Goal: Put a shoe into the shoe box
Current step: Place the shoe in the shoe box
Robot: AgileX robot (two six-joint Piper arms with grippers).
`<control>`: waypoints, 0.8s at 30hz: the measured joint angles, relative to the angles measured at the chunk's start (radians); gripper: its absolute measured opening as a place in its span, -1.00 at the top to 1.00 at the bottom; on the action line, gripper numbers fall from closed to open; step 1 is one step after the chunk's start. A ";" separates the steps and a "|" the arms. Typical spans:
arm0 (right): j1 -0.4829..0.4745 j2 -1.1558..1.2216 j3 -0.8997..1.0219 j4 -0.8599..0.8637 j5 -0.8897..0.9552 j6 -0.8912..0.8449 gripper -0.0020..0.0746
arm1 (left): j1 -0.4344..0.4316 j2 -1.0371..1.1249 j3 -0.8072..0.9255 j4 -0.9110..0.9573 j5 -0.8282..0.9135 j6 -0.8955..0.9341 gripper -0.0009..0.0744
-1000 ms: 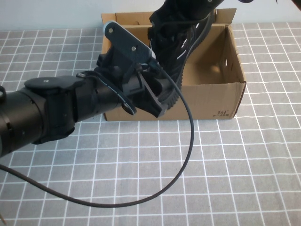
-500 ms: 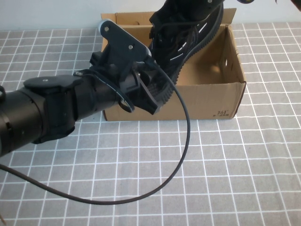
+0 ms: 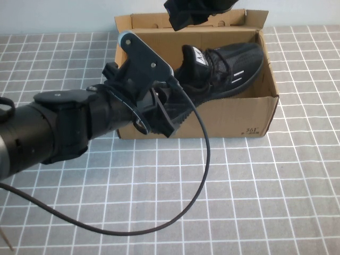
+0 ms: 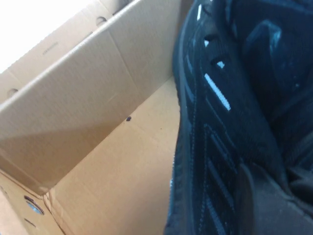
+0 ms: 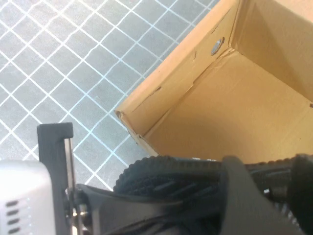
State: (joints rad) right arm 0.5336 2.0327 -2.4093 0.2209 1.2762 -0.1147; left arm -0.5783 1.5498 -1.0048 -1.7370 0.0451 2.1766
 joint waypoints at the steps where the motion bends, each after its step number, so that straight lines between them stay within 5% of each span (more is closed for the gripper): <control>1: 0.000 -0.002 -0.002 0.000 0.000 0.002 0.40 | 0.000 0.000 0.000 0.000 0.000 0.005 0.88; 9: 0.000 -0.041 -0.002 -0.024 0.000 0.004 0.44 | 0.052 0.000 -0.051 0.009 0.068 0.017 0.89; 16: 0.000 -0.175 0.045 -0.124 0.000 0.004 0.87 | 0.196 0.006 -0.142 0.064 0.275 -0.049 0.89; 24: 0.000 -0.385 0.275 -0.163 0.000 0.006 0.98 | 0.357 0.133 -0.413 0.498 0.669 -0.456 0.89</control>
State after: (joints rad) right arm 0.5336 1.6482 -2.1338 0.0575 1.2762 -0.1082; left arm -0.2214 1.6824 -1.4180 -1.2391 0.7145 1.7203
